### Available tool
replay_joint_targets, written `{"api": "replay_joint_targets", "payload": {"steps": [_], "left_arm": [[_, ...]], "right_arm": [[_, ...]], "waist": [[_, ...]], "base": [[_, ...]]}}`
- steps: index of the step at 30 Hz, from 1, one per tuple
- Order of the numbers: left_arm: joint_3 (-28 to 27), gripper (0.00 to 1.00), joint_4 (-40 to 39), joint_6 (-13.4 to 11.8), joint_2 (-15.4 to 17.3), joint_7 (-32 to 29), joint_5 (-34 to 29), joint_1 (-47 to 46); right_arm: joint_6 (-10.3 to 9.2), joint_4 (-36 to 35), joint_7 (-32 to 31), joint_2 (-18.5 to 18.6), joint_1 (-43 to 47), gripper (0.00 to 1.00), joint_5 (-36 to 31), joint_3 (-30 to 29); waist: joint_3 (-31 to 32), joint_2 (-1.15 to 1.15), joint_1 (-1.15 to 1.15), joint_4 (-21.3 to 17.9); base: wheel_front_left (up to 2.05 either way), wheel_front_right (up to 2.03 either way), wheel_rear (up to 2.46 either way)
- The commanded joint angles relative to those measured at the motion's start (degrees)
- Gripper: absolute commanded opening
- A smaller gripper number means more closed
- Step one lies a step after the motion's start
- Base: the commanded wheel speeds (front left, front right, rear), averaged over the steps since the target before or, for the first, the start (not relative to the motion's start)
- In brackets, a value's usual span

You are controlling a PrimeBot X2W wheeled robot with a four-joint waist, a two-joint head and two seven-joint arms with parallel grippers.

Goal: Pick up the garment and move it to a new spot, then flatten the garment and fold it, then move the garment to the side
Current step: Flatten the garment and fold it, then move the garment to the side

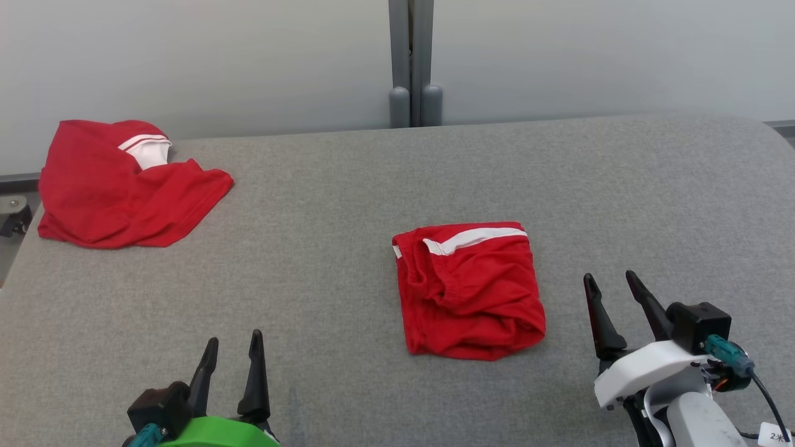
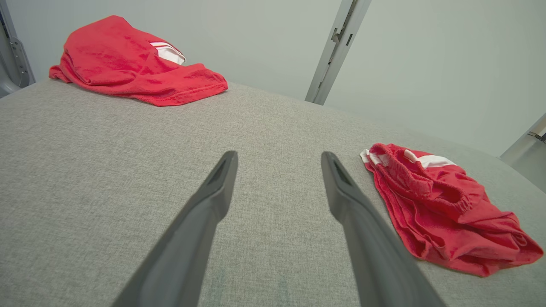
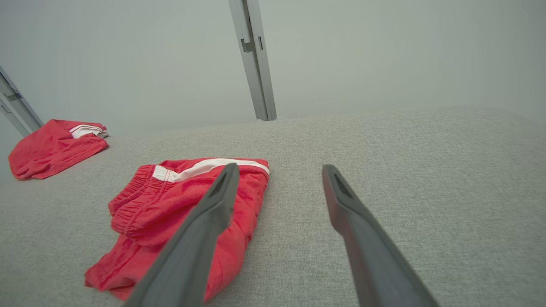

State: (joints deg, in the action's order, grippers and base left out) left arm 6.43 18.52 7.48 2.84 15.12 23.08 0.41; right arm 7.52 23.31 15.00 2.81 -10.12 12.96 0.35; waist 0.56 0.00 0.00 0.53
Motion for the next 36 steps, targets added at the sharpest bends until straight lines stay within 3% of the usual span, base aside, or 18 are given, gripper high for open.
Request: {"api": "replay_joint_targets", "payload": {"steps": [1, 10, 18, 26, 31, 36], "left_arm": [[0.03, 1.00, -0.07, 0.03, 0.11, 0.02, -0.34, 0.38], [0.23, 1.00, -0.15, 0.03, 0.12, 0.02, -0.48, 0.01], [1.04, 1.00, -0.05, 0.03, 0.12, 0.03, -0.46, -0.82], [2.48, 1.00, -0.04, 0.03, 0.12, 0.02, 0.50, -2.00], [2.82, 1.00, 0.40, -0.31, 0.12, 0.02, 0.95, -2.51], [2.73, 1.00, -0.03, -0.48, 0.11, 0.03, 1.39, -2.92]], "right_arm": [[-0.07, -0.24, 0.24, 0.18, 0.82, 1.00, -0.32, -0.13], [-0.07, 0.50, 0.25, 0.18, 0.58, 1.00, -0.41, 0.55], [-0.07, 3.85, -1.30, 0.20, -5.81, 1.00, -4.52, 0.47], [-0.07, 9.20, -13.87, 0.17, -15.32, 1.00, -9.92, -0.95], [-0.07, 13.68, -21.69, 0.33, -18.67, 1.00, -9.98, -1.58], [-0.07, 16.97, -25.31, 0.72, -20.13, 1.00, -10.72, -2.56]], "waist": [[0.02, 0.00, 0.00, 0.03], [-0.13, 0.00, 0.00, 0.08], [-0.68, 0.00, 0.00, 0.90], [-2.68, 0.00, 0.00, 3.81], [-4.34, 0.00, 0.00, 6.01], [-5.69, 0.00, 0.00, 7.39]], "base": [[0.00, 0.00, 0.00], [0.00, 0.00, 0.00], [0.00, 0.00, 0.00], [0.00, 0.00, 0.00], [0.00, 0.00, 0.00], [0.00, 0.00, 0.00]]}}
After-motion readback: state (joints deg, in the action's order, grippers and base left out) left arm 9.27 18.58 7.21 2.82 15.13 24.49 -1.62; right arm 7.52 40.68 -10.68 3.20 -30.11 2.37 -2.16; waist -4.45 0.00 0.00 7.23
